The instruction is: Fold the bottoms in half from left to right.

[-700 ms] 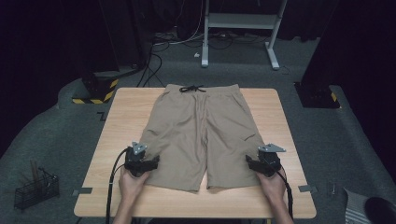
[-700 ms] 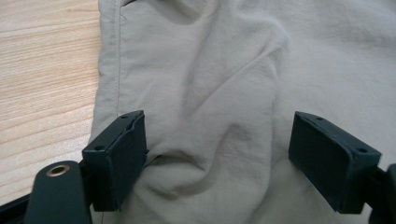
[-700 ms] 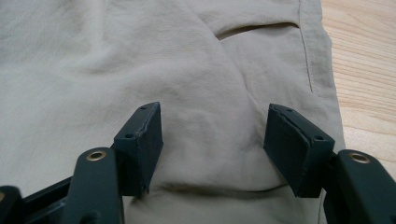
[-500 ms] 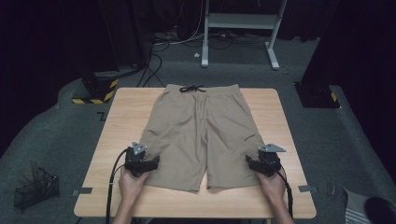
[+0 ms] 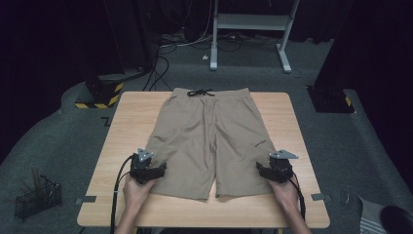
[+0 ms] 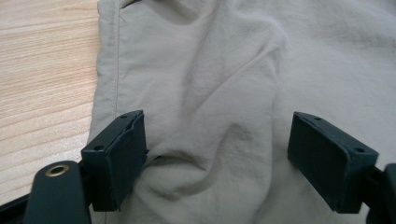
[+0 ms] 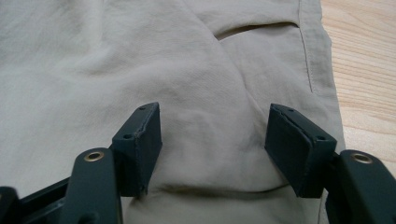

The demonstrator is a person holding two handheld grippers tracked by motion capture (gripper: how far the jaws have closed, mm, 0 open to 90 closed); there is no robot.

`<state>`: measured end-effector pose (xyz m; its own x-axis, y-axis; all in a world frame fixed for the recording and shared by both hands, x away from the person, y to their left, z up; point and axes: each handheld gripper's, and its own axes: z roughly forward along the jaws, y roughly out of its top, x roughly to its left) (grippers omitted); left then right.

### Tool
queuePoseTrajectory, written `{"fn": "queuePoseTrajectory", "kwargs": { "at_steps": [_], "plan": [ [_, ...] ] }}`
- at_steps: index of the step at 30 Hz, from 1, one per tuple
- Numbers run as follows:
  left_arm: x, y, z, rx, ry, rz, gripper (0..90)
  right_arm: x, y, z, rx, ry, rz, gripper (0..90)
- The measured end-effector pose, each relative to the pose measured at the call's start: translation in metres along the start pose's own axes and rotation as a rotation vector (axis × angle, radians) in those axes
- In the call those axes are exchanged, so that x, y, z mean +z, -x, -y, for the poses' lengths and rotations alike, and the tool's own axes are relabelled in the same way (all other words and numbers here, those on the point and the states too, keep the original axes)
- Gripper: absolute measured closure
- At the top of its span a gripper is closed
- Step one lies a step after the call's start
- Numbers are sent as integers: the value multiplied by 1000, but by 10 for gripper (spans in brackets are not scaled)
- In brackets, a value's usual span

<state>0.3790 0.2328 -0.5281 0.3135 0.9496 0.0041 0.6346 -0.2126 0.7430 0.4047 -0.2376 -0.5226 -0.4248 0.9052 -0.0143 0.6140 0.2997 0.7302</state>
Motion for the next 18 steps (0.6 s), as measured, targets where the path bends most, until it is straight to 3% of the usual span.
{"fn": "queuePoseTrajectory", "kwargs": {
  "at_steps": [10,15,18],
  "plan": [
    [-1,3,-4,17,-28,-12,194,0,0,-2,6,-2,6,373],
    [-8,2,-7,-21,-20,31,199,-9,-3,-8,36,33,-28,387],
    [-12,3,-11,7,-16,37,203,-10,-7,-15,13,51,-32,399]
  ]
}}
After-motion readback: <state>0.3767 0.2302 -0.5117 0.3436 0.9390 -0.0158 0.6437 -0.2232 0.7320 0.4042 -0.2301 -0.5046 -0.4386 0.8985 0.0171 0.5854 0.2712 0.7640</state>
